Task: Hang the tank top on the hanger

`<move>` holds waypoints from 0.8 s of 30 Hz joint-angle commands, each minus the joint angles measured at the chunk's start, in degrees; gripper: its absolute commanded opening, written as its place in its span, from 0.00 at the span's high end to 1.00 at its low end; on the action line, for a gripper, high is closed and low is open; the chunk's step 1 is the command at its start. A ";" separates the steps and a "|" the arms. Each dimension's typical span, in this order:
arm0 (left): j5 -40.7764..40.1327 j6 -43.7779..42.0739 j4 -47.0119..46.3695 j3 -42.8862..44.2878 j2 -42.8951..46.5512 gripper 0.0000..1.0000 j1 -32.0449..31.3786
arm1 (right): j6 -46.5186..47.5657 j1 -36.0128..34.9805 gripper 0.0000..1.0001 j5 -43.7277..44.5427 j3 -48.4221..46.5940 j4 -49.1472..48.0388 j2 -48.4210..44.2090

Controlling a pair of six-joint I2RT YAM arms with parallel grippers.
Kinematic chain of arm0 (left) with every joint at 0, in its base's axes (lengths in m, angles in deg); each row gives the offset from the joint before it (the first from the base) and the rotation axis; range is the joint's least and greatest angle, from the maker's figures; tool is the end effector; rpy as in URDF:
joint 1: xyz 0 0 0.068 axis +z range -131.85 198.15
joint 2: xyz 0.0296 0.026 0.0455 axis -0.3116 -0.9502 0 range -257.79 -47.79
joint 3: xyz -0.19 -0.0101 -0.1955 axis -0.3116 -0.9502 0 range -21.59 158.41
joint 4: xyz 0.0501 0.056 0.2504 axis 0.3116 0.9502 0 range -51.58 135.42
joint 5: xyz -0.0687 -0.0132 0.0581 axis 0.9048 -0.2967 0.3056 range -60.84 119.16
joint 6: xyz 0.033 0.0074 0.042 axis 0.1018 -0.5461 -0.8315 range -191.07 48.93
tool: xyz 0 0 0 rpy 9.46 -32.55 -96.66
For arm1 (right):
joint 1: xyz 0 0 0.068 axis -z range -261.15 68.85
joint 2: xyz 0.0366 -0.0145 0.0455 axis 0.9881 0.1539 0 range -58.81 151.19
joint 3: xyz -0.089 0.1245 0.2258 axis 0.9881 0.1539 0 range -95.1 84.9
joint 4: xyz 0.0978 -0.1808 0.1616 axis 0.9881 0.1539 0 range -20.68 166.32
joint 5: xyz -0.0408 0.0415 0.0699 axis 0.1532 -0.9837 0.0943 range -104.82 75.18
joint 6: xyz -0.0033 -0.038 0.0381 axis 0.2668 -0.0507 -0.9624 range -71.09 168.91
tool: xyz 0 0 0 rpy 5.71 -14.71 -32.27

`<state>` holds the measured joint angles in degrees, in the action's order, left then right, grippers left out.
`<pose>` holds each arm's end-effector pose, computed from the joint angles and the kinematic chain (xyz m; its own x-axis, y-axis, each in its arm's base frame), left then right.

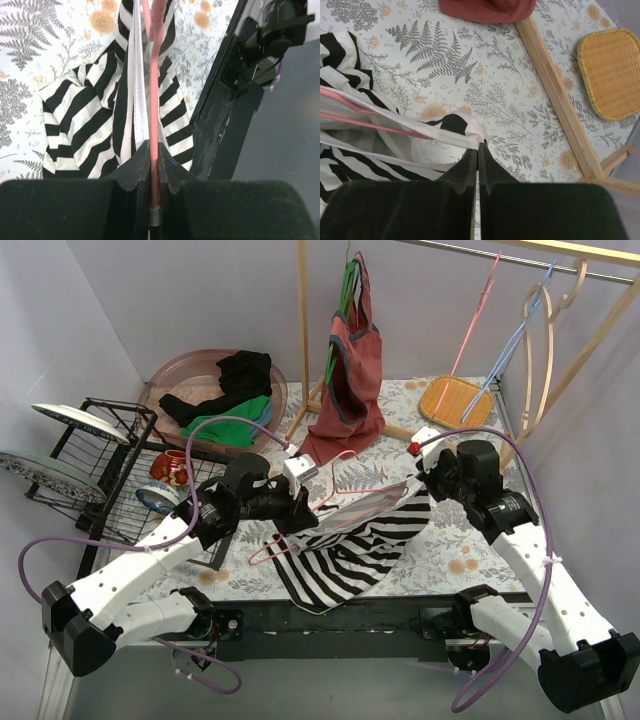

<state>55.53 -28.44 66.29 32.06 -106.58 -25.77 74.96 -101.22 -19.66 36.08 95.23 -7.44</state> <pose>0.1485 -0.1650 0.3194 -0.8914 0.0160 -0.4530 0.3888 0.5407 -0.7460 0.1858 0.0711 0.3165 -0.2214 -0.5468 -0.8075 -0.5664 0.7461 -0.3499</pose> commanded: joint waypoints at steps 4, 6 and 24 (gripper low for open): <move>5.26 -2.99 1.48 3.30 -4.48 1.00 0.42 | 1.47 0.39 0.99 -7.71 -8.47 1.95 -0.22; 8.16 -2.91 0.34 3.65 -5.37 1.00 0.42 | 1.47 0.39 0.99 -11.83 -9.54 2.65 -0.22; -7.83 2.11 -16.28 2.95 2.18 1.00 -0.99 | 18.95 4.34 0.86 -32.61 -14.56 27.52 -8.91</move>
<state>50.29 -26.71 55.87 34.27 -107.73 -26.68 87.35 -98.16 -49.39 20.13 114.99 -12.60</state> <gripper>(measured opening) 0.049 0.073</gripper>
